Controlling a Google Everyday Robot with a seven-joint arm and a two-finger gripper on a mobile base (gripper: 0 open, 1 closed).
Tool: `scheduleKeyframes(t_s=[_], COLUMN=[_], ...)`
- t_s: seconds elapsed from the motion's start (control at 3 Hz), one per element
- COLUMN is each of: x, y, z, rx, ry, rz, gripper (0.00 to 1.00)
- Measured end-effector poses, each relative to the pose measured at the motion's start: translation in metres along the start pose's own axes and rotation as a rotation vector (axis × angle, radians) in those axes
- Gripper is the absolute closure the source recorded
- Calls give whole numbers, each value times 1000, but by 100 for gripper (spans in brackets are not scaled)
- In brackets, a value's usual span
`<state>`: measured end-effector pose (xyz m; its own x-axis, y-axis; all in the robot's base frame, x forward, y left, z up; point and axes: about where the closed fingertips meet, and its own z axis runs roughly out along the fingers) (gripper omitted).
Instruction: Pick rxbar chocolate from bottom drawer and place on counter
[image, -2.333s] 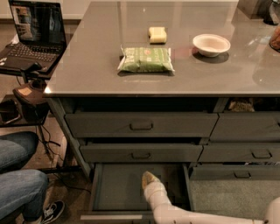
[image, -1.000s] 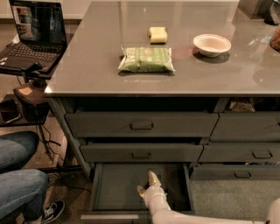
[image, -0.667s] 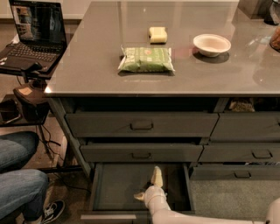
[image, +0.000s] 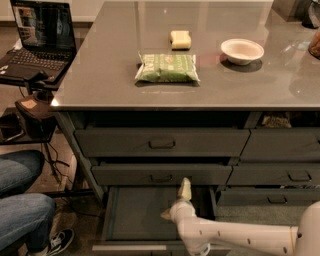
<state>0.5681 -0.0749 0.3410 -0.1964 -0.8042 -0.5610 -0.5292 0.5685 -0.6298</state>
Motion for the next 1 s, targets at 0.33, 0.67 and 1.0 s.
scheduleKeyframes(t_s=[0.33, 0.67, 1.0], x=[13, 14, 42], y=[-4, -3, 8], z=[1, 2, 21], rx=[-36, -38, -77], ry=[69, 71, 144], rz=[40, 42, 79], gripper=[0, 0, 0])
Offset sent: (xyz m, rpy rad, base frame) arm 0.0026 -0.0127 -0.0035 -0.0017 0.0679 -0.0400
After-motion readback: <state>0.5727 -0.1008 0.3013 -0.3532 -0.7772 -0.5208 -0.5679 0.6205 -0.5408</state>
